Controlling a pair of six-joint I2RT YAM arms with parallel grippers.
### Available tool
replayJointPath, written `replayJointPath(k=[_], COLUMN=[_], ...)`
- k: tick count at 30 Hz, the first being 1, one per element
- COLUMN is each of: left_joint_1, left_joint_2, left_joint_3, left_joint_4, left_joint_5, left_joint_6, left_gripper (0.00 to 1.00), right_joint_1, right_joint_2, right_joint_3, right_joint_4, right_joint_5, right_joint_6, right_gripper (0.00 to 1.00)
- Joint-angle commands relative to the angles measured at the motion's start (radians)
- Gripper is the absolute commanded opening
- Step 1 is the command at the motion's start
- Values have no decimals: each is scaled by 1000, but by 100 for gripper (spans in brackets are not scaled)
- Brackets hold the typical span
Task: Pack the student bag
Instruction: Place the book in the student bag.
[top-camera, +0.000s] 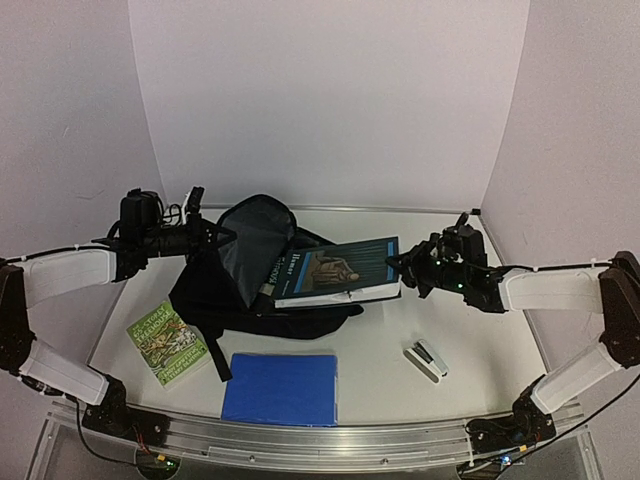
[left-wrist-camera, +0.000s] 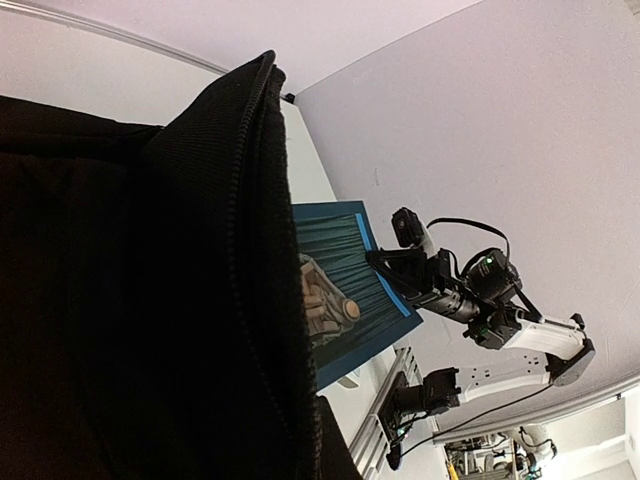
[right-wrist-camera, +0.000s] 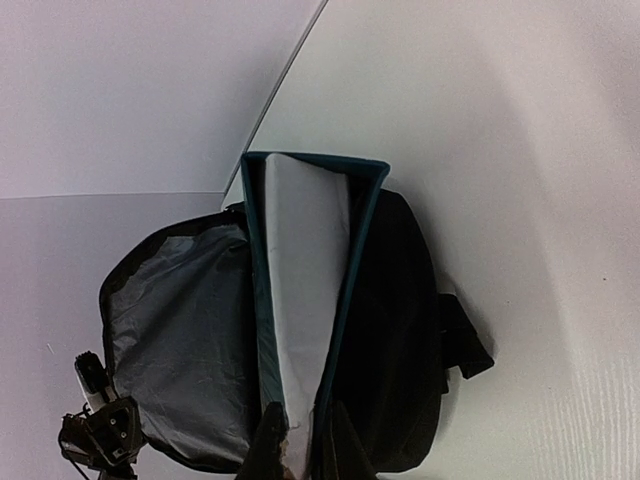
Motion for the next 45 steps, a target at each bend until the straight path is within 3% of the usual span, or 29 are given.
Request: replayJointPath(k=[1, 19, 26, 35, 45], left_joint_1=[-14, -59, -61, -61, -61], left_joint_2=[-46, -51, -41, -62, -2], left_joint_3=[71, 133, 137, 148, 155], left_joint_4=[93, 71, 76, 33, 71], left_joint_5=[64, 106, 47, -5, 46], left_joint_6=[38, 83, 74, 105, 64], left_gripper=[0, 0, 0, 0, 0], right_joint_1=[8, 39, 78, 106, 175], right_joint_2=[24, 170, 264, 274, 450], right_joint_3=[56, 177, 205, 207, 387], right_joint_4=[134, 215, 176, 77, 103], right_joint_5=[-24, 6, 36, 124, 119], right_joint_6=[72, 133, 106, 60, 19], right_gripper=[0, 0, 0, 0, 0])
